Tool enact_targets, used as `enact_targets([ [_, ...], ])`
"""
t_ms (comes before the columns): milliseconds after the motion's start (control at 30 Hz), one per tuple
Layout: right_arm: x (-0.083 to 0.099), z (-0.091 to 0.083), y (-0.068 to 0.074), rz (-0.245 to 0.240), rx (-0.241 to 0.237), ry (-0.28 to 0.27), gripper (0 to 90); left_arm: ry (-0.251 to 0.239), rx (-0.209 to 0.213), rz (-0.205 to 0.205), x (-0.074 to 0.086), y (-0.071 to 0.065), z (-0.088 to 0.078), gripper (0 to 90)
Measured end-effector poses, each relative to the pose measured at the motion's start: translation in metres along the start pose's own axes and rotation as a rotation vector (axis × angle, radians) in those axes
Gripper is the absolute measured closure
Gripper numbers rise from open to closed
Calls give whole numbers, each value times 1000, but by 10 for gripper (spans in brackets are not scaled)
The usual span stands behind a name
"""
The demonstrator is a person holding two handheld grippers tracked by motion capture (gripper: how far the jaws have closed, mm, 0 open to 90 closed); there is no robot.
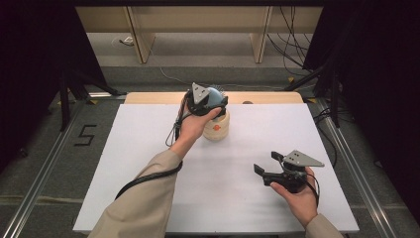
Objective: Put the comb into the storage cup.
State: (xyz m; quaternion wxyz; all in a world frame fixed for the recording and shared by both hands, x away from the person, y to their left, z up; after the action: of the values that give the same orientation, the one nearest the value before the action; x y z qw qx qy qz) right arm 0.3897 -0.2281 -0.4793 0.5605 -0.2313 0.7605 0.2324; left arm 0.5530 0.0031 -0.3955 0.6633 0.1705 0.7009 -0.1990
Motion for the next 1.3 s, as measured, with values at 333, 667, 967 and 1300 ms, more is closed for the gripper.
enact_targets([
  [333, 0, 0, 0, 7, 4, 4, 162, 0, -3, -8, 2, -1, -12, 191],
  [667, 1, 0, 0, 11, 7, 5, 162, -3, 2, -24, 4, -1, -23, 191],
  [967, 1, 1, 0, 12, 7, 6, 162, 3, 8, -50, 3, 4, -21, 187],
  [1300, 1, 0, 0, 11, 7, 5, 162, 0, 22, -40, 1, 1, -17, 151],
])
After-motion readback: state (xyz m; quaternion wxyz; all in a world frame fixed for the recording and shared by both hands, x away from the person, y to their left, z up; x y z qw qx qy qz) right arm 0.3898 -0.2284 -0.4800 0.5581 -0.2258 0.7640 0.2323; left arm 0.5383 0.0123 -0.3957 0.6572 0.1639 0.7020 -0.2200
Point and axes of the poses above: each handheld gripper's, and its own axes: z roughly forward along the jaws, x roughly out of its underside, y roughly to its left, the point moved 5 cm from there along z, roughly forward along the jaws, and after that the axes turned 8 degrees about -y, right-handed, at the moved point
